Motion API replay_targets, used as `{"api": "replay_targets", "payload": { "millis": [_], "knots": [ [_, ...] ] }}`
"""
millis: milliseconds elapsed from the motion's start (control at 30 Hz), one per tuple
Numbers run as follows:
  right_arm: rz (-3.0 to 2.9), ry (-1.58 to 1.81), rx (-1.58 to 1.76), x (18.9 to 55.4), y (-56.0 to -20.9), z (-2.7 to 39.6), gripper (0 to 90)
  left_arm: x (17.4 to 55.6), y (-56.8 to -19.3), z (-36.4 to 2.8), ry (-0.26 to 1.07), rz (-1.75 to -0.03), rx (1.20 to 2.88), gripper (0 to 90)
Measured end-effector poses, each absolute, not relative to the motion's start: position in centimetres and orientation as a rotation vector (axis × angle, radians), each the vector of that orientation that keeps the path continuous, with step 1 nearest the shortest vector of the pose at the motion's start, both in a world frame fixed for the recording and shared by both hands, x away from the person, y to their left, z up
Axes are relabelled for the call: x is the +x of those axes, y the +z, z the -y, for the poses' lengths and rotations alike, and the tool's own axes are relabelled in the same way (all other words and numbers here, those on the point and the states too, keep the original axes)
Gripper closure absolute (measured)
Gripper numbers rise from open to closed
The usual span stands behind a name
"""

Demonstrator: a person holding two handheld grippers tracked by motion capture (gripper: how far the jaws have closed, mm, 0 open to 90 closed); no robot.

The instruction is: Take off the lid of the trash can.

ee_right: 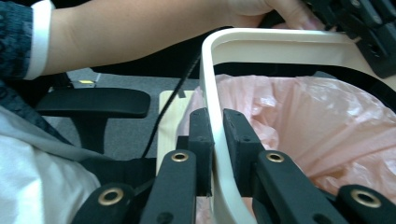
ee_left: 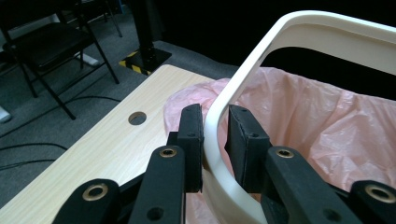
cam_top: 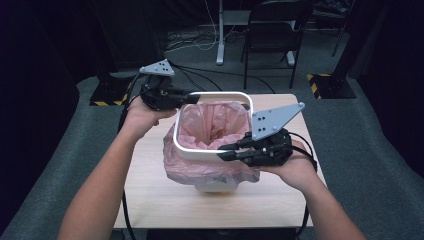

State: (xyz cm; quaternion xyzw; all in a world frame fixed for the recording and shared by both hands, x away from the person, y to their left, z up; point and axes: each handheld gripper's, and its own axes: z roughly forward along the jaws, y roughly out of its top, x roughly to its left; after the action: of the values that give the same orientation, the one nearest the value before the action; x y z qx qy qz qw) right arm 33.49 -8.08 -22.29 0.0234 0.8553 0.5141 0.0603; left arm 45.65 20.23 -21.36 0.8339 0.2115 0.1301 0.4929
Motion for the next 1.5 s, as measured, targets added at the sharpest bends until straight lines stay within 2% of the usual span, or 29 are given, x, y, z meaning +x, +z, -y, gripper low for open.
{"api": "replay_targets", "payload": {
  "millis": [167, 400, 500, 767, 1500],
  "knots": [
    [-2.596, 1.552, 0.044, 32.7, -22.0, 7.8, 84.2, 44.8, -20.7, -20.3, 0.328, -0.508, 2.009, 73.6],
    [-2.607, 1.513, 0.081, 32.5, -22.2, 7.7, 84.1, 43.9, -19.9, -20.9, 0.349, -0.536, 1.965, 55.0],
    [-2.594, 1.527, 0.100, 32.6, -22.1, 8.1, 84.0, 43.6, -19.7, -21.3, 0.364, -0.541, 1.958, 51.2],
    [-2.536, 1.530, 0.177, 32.6, -22.0, 10.0, 84.0, 42.8, -19.8, -22.7, 0.392, -0.555, 1.932, 48.0],
    [-2.403, 1.526, 0.344, 33.2, -22.8, 14.6, 83.9, 42.2, -22.6, -24.1, 0.374, -0.560, 1.940, 48.0]
  ]
}}
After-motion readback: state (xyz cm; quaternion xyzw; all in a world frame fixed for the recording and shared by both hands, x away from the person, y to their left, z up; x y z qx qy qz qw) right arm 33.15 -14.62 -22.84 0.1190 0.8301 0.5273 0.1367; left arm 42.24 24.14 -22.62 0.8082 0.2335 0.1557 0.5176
